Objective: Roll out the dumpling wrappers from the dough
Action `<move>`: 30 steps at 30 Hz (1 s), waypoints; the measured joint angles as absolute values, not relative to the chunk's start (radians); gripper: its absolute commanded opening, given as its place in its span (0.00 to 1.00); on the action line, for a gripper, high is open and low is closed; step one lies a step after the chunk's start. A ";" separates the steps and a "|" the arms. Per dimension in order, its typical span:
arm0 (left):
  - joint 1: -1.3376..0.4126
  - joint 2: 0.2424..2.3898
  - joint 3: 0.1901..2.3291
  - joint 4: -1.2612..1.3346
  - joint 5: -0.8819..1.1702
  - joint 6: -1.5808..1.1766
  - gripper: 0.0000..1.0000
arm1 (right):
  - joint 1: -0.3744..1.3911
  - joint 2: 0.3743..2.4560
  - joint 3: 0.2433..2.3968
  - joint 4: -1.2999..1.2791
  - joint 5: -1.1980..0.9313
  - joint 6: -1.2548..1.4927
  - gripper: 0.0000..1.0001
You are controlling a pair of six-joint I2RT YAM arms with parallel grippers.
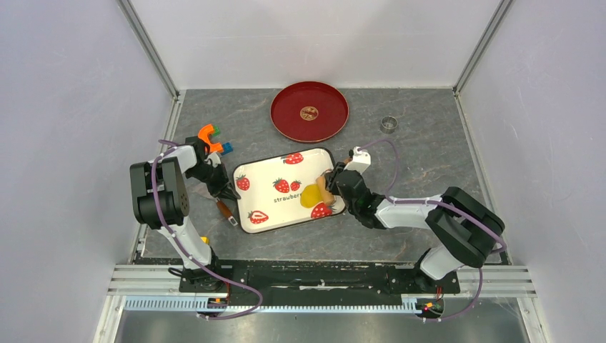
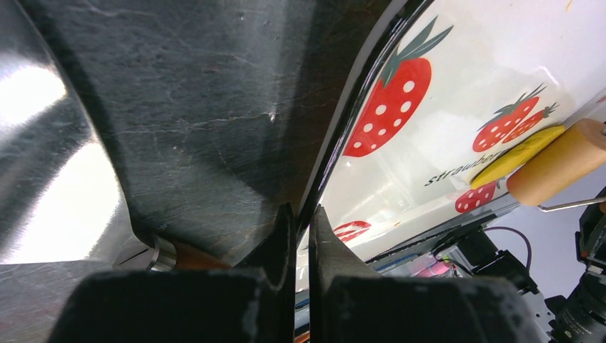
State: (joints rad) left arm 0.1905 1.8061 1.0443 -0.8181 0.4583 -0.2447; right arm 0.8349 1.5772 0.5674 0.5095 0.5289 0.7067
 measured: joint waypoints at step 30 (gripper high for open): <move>0.190 1.821 1.055 -0.830 0.463 -0.240 0.02 | 0.829 1.457 0.699 0.139 0.479 0.326 0.00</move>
State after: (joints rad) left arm 0.1902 1.8214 1.0550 -0.8295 0.4633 -0.2401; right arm 0.8291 1.4567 0.6991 0.1387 0.4786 0.3256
